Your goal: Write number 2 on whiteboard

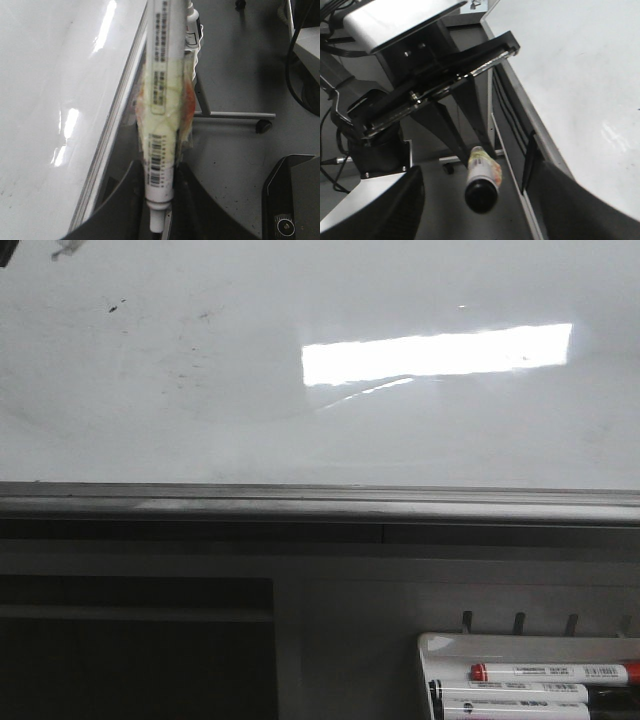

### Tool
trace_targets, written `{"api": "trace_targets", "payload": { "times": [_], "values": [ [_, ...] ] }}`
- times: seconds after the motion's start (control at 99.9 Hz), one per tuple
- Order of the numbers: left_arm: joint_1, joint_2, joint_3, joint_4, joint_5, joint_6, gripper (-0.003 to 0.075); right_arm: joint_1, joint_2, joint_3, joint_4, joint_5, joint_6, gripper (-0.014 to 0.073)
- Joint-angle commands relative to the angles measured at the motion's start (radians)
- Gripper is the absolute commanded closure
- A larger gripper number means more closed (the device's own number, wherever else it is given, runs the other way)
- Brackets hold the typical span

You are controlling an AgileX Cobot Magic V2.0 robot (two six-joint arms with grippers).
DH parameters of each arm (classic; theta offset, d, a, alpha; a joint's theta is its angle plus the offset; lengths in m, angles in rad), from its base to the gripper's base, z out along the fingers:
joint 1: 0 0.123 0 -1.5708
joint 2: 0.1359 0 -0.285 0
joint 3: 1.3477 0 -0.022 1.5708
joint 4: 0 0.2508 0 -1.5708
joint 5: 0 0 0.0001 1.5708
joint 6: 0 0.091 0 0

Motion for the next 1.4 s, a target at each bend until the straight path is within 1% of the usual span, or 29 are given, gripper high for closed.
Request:
{"api": "trace_targets", "payload": {
  "times": [0.0,0.09,0.18,0.23,0.3,0.35,0.37,0.42,0.511,0.561,0.661,0.721,0.761,0.791,0.811,0.831,0.861,0.871,0.901,0.911,0.961,1.011,1.051,1.141,1.211,1.311,1.391],
  "values": [
    [-0.007,-0.008,-0.034,-0.038,-0.055,-0.002,0.0741,0.028,0.033,-0.048,0.057,-0.042,-0.013,0.0164],
    [-0.007,-0.008,-0.034,-0.041,-0.055,-0.002,0.0741,0.050,0.071,-0.054,0.070,-0.064,-0.013,0.0164],
    [-0.007,-0.008,-0.034,-0.041,-0.055,-0.002,0.0741,0.056,0.101,-0.054,0.117,-0.085,-0.013,0.0165],
    [-0.007,-0.008,-0.034,-0.041,-0.055,-0.002,0.0741,0.056,0.113,-0.054,0.146,-0.095,-0.013,0.0181],
    [-0.007,-0.008,-0.034,-0.041,-0.055,-0.002,0.0741,0.056,0.125,-0.054,0.181,-0.101,-0.013,0.0256],
    [-0.007,-0.008,-0.034,-0.041,-0.055,-0.002,0.0741,0.056,0.132,-0.054,0.192,-0.101,-0.013,0.0350],
    [-0.007,-0.008,-0.034,-0.043,-0.055,-0.002,0.0741,0.056,0.134,-0.054,0.194,-0.099,-0.013,0.0375],
    [-0.007,-0.008,-0.034,-0.043,-0.055,-0.002,0.0741,0.056,0.142,-0.054,0.194,-0.085,-0.013,0.0475],
    [-0.007,-0.008,-0.034,-0.043,-0.057,-0.002,0.0741,0.056,0.151,-0.054,0.194,-0.057,-0.013,0.0612],
    [-0.007,-0.008,-0.034,-0.043,-0.061,-0.002,0.0741,0.056,0.153,-0.054,0.192,-0.051,-0.013,0.0673],
    [-0.007,-0.008,-0.034,-0.058,-0.084,-0.025,0.0740,0.056,0.156,-0.054,0.192,-0.051,-0.016,0.0672],
    [-0.007,-0.011,-0.037,-0.076,-0.108,-0.061,0.0734,0.056,0.156,-0.054,0.192,-0.067,-0.043,0.0672],
    [-0.007,-0.011,-0.044,-0.088,-0.119,-0.088,0.0705,0.056,0.156,-0.054,0.192,-0.087,-0.069,0.0672],
    [-0.007,-0.013,-0.049,-0.094,-0.129,-0.109,0.0669,0.054,0.155,-0.055,0.190,-0.106,-0.083,0.0672],
    [-0.007,-0.015,-0.052,-0.094,-0.135,-0.128,0.0634,0.054,0.155,-0.057,0.190,-0.123,-0.092,0.0672],
    [-0.007,-0.019,-0.060,-0.094,-0.142,-0.149,0.0579,0.054,0.155,-0.059,0.190,-0.144,-0.101,0.0672],
    [-0.007,-0.026,-0.063,-0.094,-0.148,-0.177,0.0533,0.054,0.153,-0.065,0.182,-0.170,-0.111,0.0672],
    [-0.007,-0.028,-0.066,-0.094,-0.154,-0.184,0.0501,0.054,0.153,-0.068,0.182,-0.184,-0.113,0.0672],
    [-0.007,-0.037,-0.069,-0.094,-0.167,-0.215,0.0438,0.054,0.153,-0.077,0.172,-0.213,-0.126,0.0672],
    [-0.007,-0.041,-0.068,-0.094,-0.170,-0.220,0.0408,0.054,0.153,-0.082,0.168,-0.221,-0.129,0.0672],
    [-0.007,-0.060,-0.071,-0.094,-0.193,-0.238,0.0318,0.054,0.153,-0.101,0.156,-0.290,-0.152,0.0672],
    [-0.007,-0.084,-0.071,-0.094,-0.223,-0.247,0.0260,0.054,0.153,-0.119,0.148,-0.357,-0.179,0.0672],
    [-0.007,-0.106,-0.071,-0.094,-0.242,-0.248,0.0244,0.054,0.158,-0.134,0.139,-0.401,-0.202,0.0672],
    [-0.005,-0.165,-0.071,-0.094,-0.277,-0.249,0.0253,0.052,0.174,-0.159,0.098,-0.501,-0.220,0.0672],
    [0.010,-0.215,-0.069,-0.083,-0.313,-0.281,0.0293,0.032,0.194,-0.174,0.065,-0.534,-0.220,0.0672],
    [0.047,-0.293,-0.045,0.004,-0.365,-0.409,0.0404,-0.013,0.240,-0.190,0.056,-0.553,-0.220,0.0672],
    [0.090,-0.350,0.002,0.089,-0.410,-0.536,0.0518,-0.057,0.281,-0.198,0.056,-0.561,-0.220,0.0672]
  ]
}}
